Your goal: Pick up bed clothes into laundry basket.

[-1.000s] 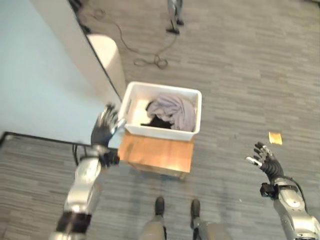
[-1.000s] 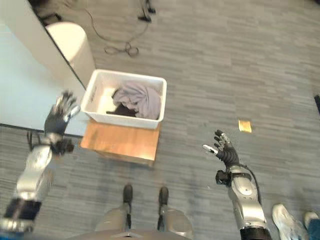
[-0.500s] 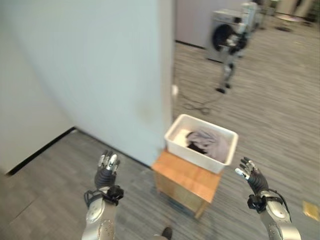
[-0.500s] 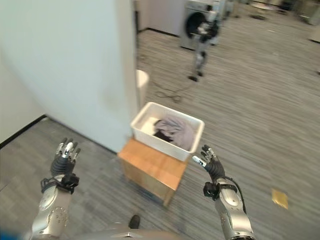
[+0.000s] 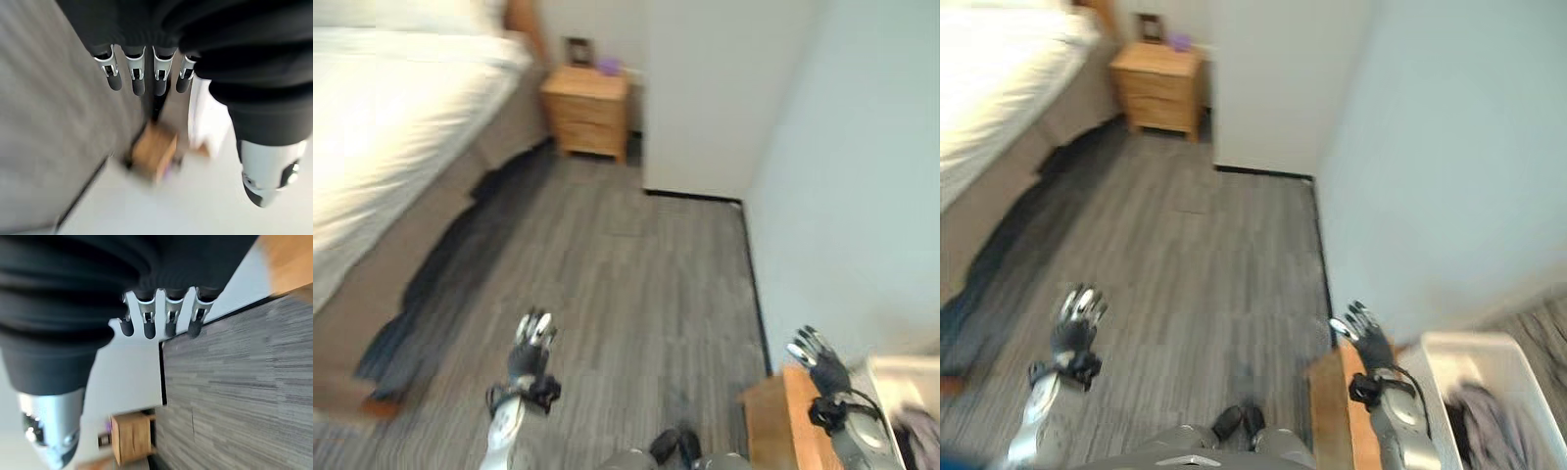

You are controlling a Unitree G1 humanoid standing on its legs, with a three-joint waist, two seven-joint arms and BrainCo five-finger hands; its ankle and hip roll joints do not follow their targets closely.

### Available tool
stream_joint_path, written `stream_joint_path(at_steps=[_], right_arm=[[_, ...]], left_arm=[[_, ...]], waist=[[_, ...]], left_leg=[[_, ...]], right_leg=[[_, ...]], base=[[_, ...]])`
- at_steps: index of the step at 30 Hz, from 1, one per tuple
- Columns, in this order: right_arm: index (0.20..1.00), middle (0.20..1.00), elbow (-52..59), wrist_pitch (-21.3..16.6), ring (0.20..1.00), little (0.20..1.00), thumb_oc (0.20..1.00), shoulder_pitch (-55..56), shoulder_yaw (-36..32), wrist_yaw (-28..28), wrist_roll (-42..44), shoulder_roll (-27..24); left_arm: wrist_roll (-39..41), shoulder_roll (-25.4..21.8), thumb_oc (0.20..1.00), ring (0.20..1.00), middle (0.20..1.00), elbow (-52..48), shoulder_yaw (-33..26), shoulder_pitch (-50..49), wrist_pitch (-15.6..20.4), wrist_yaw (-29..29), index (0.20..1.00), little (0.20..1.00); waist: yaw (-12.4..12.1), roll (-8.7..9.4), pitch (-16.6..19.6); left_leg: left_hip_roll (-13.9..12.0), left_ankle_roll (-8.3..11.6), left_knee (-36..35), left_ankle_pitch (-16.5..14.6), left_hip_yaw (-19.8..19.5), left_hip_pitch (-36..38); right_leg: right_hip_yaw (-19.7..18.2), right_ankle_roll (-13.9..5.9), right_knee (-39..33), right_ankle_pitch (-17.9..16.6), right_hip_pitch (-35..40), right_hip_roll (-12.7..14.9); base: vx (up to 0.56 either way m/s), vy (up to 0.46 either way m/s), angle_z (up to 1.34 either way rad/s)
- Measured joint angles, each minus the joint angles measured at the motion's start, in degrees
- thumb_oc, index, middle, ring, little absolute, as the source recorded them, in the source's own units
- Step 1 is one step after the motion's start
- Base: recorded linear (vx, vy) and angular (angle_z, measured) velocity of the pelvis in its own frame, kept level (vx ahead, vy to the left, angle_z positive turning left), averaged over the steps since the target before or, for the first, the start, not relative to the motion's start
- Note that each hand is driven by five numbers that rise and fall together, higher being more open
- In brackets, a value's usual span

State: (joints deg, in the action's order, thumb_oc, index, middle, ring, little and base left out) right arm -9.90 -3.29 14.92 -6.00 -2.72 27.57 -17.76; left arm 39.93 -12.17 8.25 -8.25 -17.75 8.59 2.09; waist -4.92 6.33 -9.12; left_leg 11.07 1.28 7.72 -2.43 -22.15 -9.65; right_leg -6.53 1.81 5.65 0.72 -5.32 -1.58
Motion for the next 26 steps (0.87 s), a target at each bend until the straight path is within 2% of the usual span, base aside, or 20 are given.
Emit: stream_joint_path(at_steps=[1, 2, 3, 4, 5, 6, 7, 8, 9, 10, 12, 13, 14, 15, 16, 17, 19, 21, 22, 26], right_arm=[[1.000, 1.000, 0.05, -0.17, 1.000, 1.000, 1.000, -0.43, -0.41, 0.57, -0.02, -0.27], [1.000, 1.000, 0.11, -0.16, 1.000, 1.000, 1.000, -1.10, -0.38, 0.88, -0.02, -0.53], [1.000, 1.000, 0.17, -0.74, 1.000, 1.000, 1.000, -2.62, -0.35, 1.24, 0.01, -0.25], [1.000, 1.000, 0.87, -1.03, 1.000, 1.000, 1.000, -1.65, -2.23, 1.69, 0.01, 0.68], [1.000, 1.000, 1.39, -1.01, 1.000, 1.000, 1.000, -0.76, -2.98, 2.55, 0.03, 0.94], [1.000, 1.000, 1.74, -1.07, 1.000, 1.000, 1.000, -0.12, -3.94, 3.02, 0.04, 1.02], [1.000, 1.000, 2.55, -1.17, 1.000, 1.000, 1.000, -0.03, -4.26, 3.06, 0.04, 0.74], [1.000, 1.000, 2.58, -1.88, 1.000, 1.000, 1.000, -0.95, -4.43, 3.52, 0.15, 1.17], [1.000, 1.000, 2.54, -2.62, 1.000, 1.000, 1.000, -0.38, -5.66, 4.06, 0.48, 1.17], [1.000, 1.000, 2.02, -2.39, 1.000, 1.000, 1.000, -1.22, -5.40, 4.11, 0.48, 1.29], [1.000, 1.000, 2.12, -2.12, 1.000, 1.000, 1.000, -2.40, -3.14, 3.78, 0.48, 2.73], [1.000, 1.000, 2.13, -2.12, 1.000, 1.000, 1.000, -2.31, -1.98, 3.43, 0.52, 3.23], [1.000, 1.000, 2.21, -2.14, 1.000, 1.000, 1.000, -2.07, -1.48, 2.82, 0.54, 3.50], [1.000, 1.000, 2.29, -2.17, 1.000, 1.000, 1.000, -1.55, -0.47, 2.30, 0.63, 4.18], [1.000, 1.000, 2.02, -2.16, 1.000, 1.000, 1.000, -1.24, 0.35, 1.93, 1.10, 4.87], [1.000, 1.000, 1.95, -2.15, 1.000, 1.000, 1.000, -1.22, 0.57, 1.54, 1.86, 5.32], [1.000, 1.000, 1.79, -2.67, 1.000, 1.000, 1.000, -2.15, 0.41, 1.12, 2.64, 5.37], [1.000, 1.000, 1.79, -2.61, 1.000, 1.000, 1.000, -0.65, 0.38, 1.13, 2.73, 5.33], [1.000, 1.000, 0.91, -2.36, 1.000, 1.000, 1.000, -0.86, 1.43, 1.10, 2.71, 5.26], [1.000, 1.000, 0.17, -2.24, 1.000, 1.000, 1.000, -1.28, 2.87, 0.77, 2.47, 5.15]], left_arm=[[-0.01, -0.70, 1.000, 1.000, 1.000, 0.67, -0.11, 0.86, -0.20, 0.05, 1.000, 1.000], [-0.02, -1.01, 1.000, 1.000, 1.000, 0.81, 0.03, 0.99, -0.39, 0.04, 1.000, 1.000], [-0.02, -1.03, 1.000, 1.000, 1.000, 0.99, 0.47, 0.65, -0.55, -0.01, 1.000, 1.000], [-0.05, -0.83, 1.000, 1.000, 1.000, 1.54, 2.02, 2.52, -1.90, -0.06, 1.000, 1.000], [-0.07, -0.19, 1.000, 1.000, 1.000, 1.21, 3.28, 4.50, -1.94, -0.38, 1.000, 1.000], [-0.08, -0.22, 1.000, 1.000, 1.000, 1.19, 4.55, 5.82, -2.07, -0.49, 1.000, 1.000], [-0.08, 0.01, 1.000, 1.000, 1.000, 0.83, 5.35, 6.28, -2.04, -0.53, 1.000, 1.000], [-0.05, 0.25, 1.000, 1.000, 1.000, 0.51, 6.02, 8.04, -2.05, -0.62, 1.000, 1.000], [-0.08, 0.86, 1.000, 1.000, 1.000, 0.55, 8.11, 9.77, -2.24, -0.32, 1.000, 1.000], [-0.10, 0.81, 1.000, 1.000, 1.000, -1.59, 8.92, 9.80, -2.18, -0.39, 1.000, 1.000], [-0.23, 0.23, 1.000, 1.000, 1.000, -3.79, 8.42, 8.90, -2.10, 0.02, 1.000, 1.000], [-0.38, 0.09, 1.000, 1.000, 1.000, -3.20, 8.65, 9.39, -2.15, 0.02, 1.000, 1.000], [-0.84, -0.37, 1.000, 1.000, 1.000, -3.14, 9.07, 9.78, -2.01, -0.03, 1.000, 1.000], [-1.47, -1.72, 1.000, 1.000, 1.000, -2.93, 9.32, 9.98, -1.75, -0.11, 1.000, 1.000], [-2.31, -2.89, 1.000, 1.000, 1.000, -2.65, 8.80, 9.99, -1.57, -0.14, 1.000, 1.000], [-2.38, -4.34, 1.000, 1.000, 1.000, -2.60, 8.36, 8.91, -1.59, -0.23, 1.000, 1.000], [-2.36, -4.40, 1.000, 1.000, 1.000, -0.98, 7.30, 6.63, -1.60, -0.12, 1.000, 1.000], [-2.36, -3.98, 1.000, 1.000, 1.000, -0.04, 6.74, 5.60, -1.61, 0.11, 1.000, 1.000], [-2.36, -3.34, 1.000, 1.000, 1.000, -0.08, 5.63, 3.76, -1.50, 0.38, 1.000, 1.000], [-2.36, -1.02, 1.000, 1.000, 1.000, -0.80, 5.12, -2.05, -1.46, 1.84, 1.000, 1.000]], waist=[[0.37, 0.76, -0.48], [-0.10, 1.38, -0.70], [-0.27, 1.26, -0.96], [3.79, 1.09, -0.92], [4.82, 0.11, -0.79], [6.25, -0.75, -0.39], [6.42, -1.50, 0.10], [5.99, -4.14, 0.38], [9.15, -5.53, 0.84], [8.28, -7.75, 1.54], [6.15, -7.66, 1.34], [7.01, -7.88, 0.82], [7.81, -8.03, 0.29], [8.30, -7.73, -0.01], [9.42, -6.62, -0.01], [9.15, -5.38, 0.29], [8.17, -5.41, 0.17], [7.88, -5.33, 0.14], [6.31, -4.05, 0.70], [3.42, -2.70, 1.71]], left_leg=[[-2.16, -1.05, 6.57, -1.09, 6.92, -2.38], [-4.96, -0.52, 10.11, -2.07, 11.84, -2.58], [-9.01, 1.72, 9.63, -3.60, 17.08, 0.30], [-12.56, 3.04, 7.90, -4.35, 25.28, 1.80], [-14.70, 3.46, 5.01, -4.49, 31.94, 4.62], [-17.29, 3.84, 3.59, -4.59, 38.77, 6.26], [-17.45, 3.39, 1.77, -4.21, 38.68, 7.29], [-18.30, 4.46, -1.18, -4.92, 42.93, 9.48], [-16.94, 3.47, -4.86, -3.56, 41.29, 10.16], [-16.00, 1.46, -8.32, 0.59, 37.94, 11.43], [-14.46, 0.11, -9.67, 1.94, 36.83, 11.84], [-13.82, -0.78, -8.45, 1.69, 34.17, 11.96], [-13.20, -1.87, -8.56, 1.68, 31.51, 12.42], [-12.29, -2.53, -8.17, 1.91, 28.46, 11.78], [-11.65, -2.81, -8.53, 1.95, 26.52, 11.34], [-10.51, -3.49, -9.01, 2.65, 25.87, 10.90], [-9.58, -3.68, -9.07, 2.74, 23.92, 10.67], [-8.31, -3.83, -9.34, 3.52, 21.32, 10.92], [-7.20, -3.96, -9.79, 3.56, 21.41, 11.64], [-6.42, -3.25, -10.77, 3.29, 19.99, 13.31]], right_leg=[[2.45, 1.11, -0.15, 0.11, 0.20, 0.90], [3.44, 1.19, -0.71, 0.18, 0.77, 1.11], [8.18, 1.26, -1.06, -0.53, 2.01, 1.97], [14.81, 1.05, -4.10, -0.70, 5.16, 3.85], [21.08, 1.07, -3.94, -0.19, 6.15, 5.46], [23.87, 1.08, -4.93, -0.18, 7.05, 5.68], [24.67, 0.19, -4.86, 0.09, 6.45, 5.77], [29.95, -1.04, -4.87, 0.12, 6.99, 6.94], [33.90, -1.82, -5.01, -0.09, 7.39, 7.62], [34.43, -2.89, -3.15, -0.04, 5.64, 7.96], [34.02, -3.76, 0.94, -0.15, 4.81, 10.98], [33.44, -4.48, 7.40, 0.45, 3.76, 13.02], [29.99, -5.52, 14.53, 1.39, 1.17, 14.54], [20.93, -8.99, 17.57, 4.09, -1.48, 13.98], [9.68, -10.97, 16.13, 5.38, -2.63, 10.98], [6.13, -11.13, 13.62, 5.47, -3.94, 10.63], [3.35, -10.84, 7.76, 5.25, -4.95, 9.78], [4.18, -10.34, 2.51, 3.91, -2.91, 9.89], [6.27, -9.94, 0.83, 2.42, -2.31, 10.52], [7.21, -9.23, -7.19, -6.36, 3.01, 10.51]], base=[[-0.17, -0.168, 1.53], [-0.13, -0.092, 1.21], [-0.13, -0.057, 1.95], [-0.07, -0.034, 2.75], [-0.10, 0.001, 2.91], [0.01, 0.048, 2.14], [0.01, 0.090, 1.56], [-0.03, 0.142, 2.23], [-0.08, 0.176, 2.02], [-0.10, 0.188, 1.53], [-0.03, 0.132, 0.45], [-0.04, 0.052, 0.92], [-0.01, 0.004, 1.34], [0.04, -0.005, 1.38], [0.13, -0.057, 1.28], [0.11, -0.050, 0.75], [0.04, -0.083, 0.47], [0.04, -0.103, 0.77], [0.07, -0.112, 0.20], [0.06, -0.089, 0.16]])
